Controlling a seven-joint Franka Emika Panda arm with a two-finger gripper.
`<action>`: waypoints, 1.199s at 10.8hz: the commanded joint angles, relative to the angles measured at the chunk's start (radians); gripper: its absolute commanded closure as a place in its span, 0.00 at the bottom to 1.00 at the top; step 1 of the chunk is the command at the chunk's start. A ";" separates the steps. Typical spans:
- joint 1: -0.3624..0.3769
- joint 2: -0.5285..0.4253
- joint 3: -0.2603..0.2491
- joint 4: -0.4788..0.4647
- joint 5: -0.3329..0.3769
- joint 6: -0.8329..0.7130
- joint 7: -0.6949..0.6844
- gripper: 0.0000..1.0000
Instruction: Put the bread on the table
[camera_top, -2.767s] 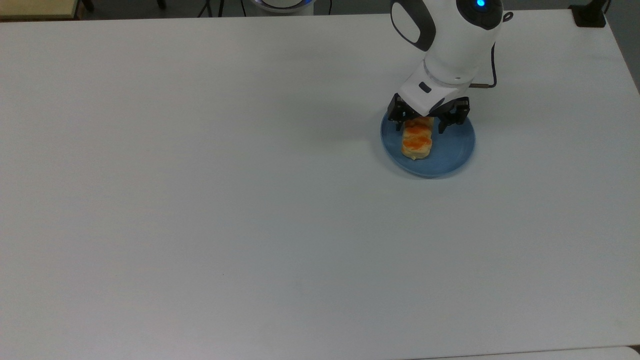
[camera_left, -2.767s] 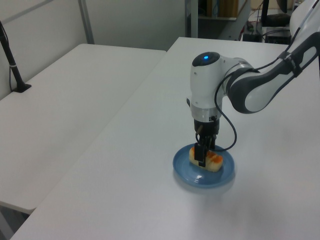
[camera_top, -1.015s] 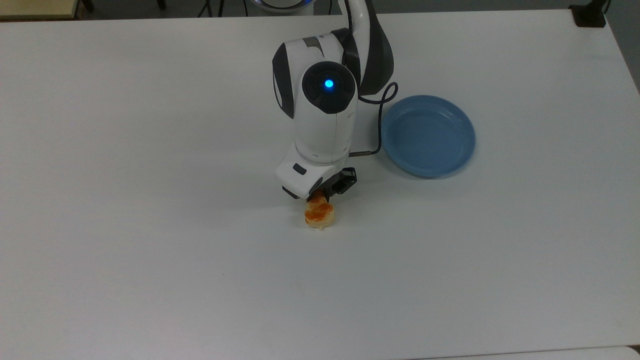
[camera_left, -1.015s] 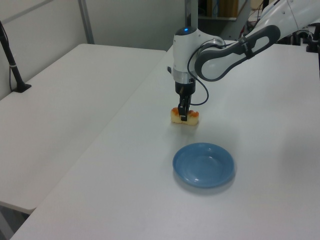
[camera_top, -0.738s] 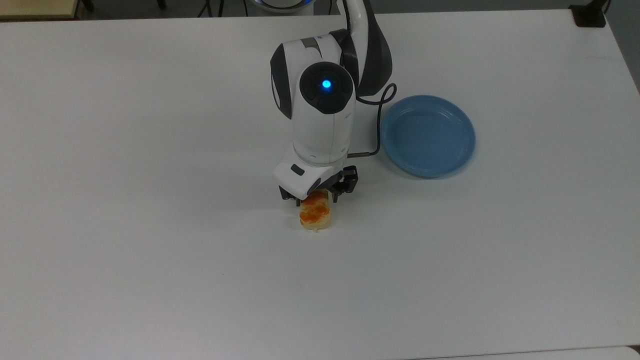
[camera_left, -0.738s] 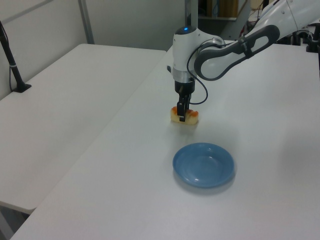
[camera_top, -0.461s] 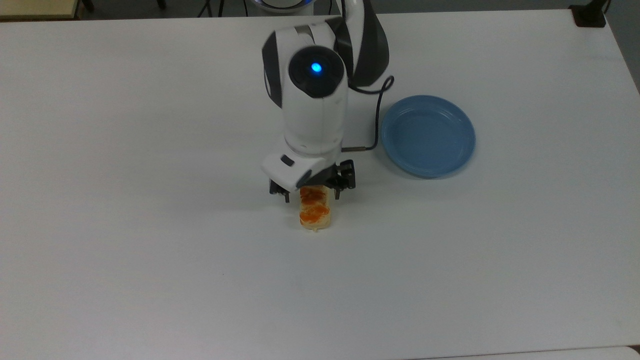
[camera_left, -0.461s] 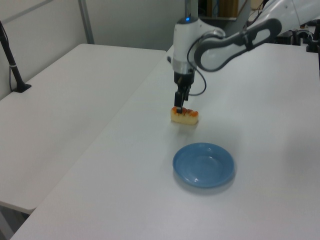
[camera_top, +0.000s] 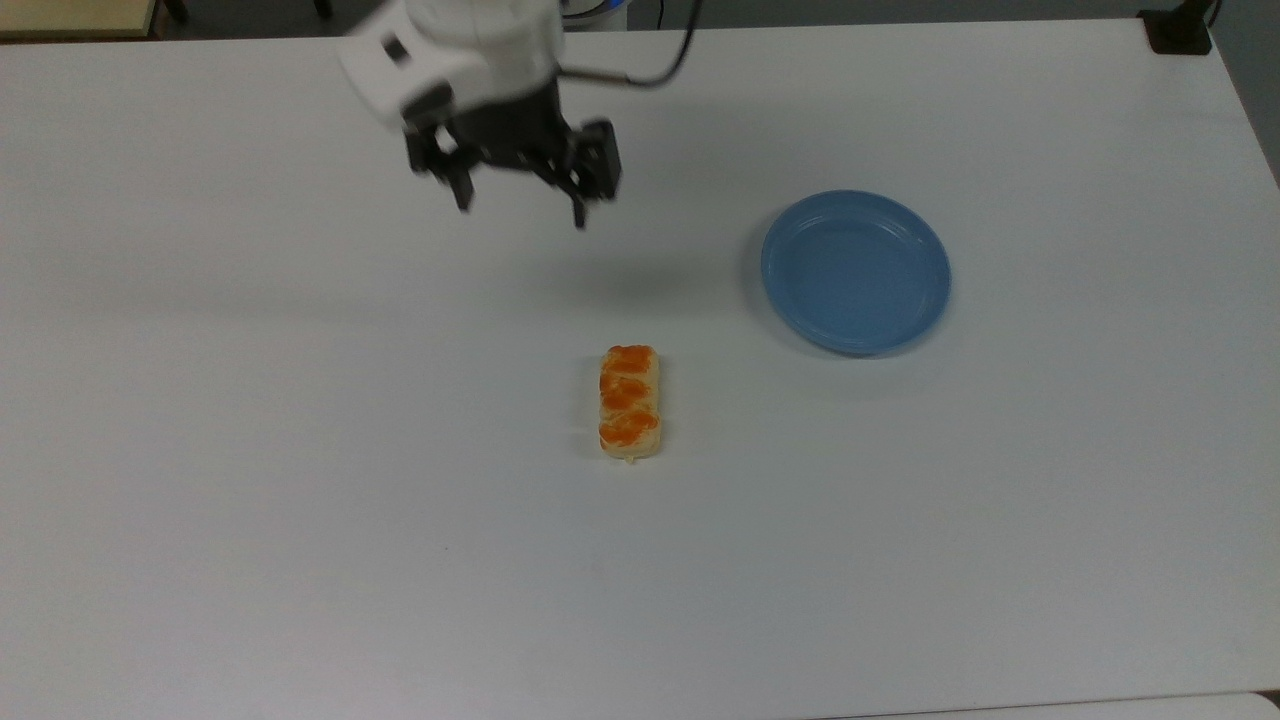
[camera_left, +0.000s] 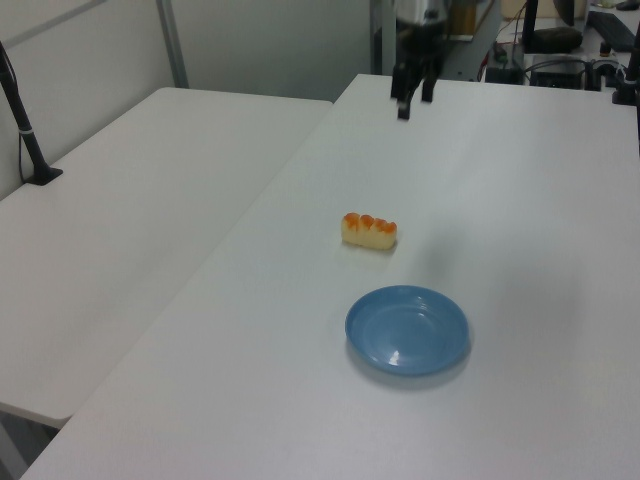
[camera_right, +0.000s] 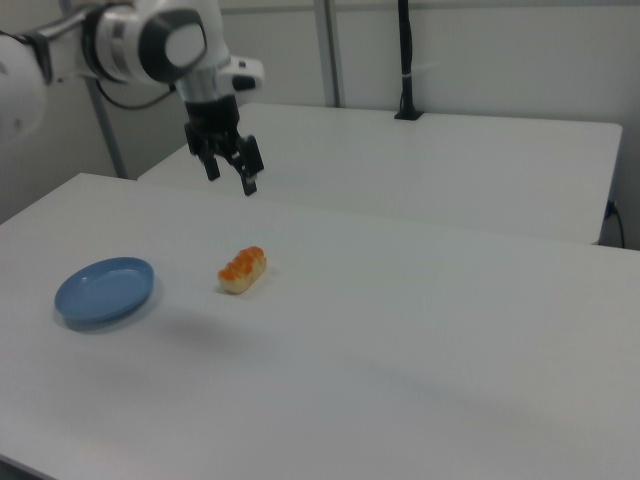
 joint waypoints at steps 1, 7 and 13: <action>0.039 -0.194 -0.120 -0.095 0.024 -0.105 0.101 0.00; 0.088 -0.282 -0.274 -0.121 0.024 -0.144 -0.187 0.00; 0.088 -0.279 -0.274 -0.135 0.015 -0.098 -0.279 0.00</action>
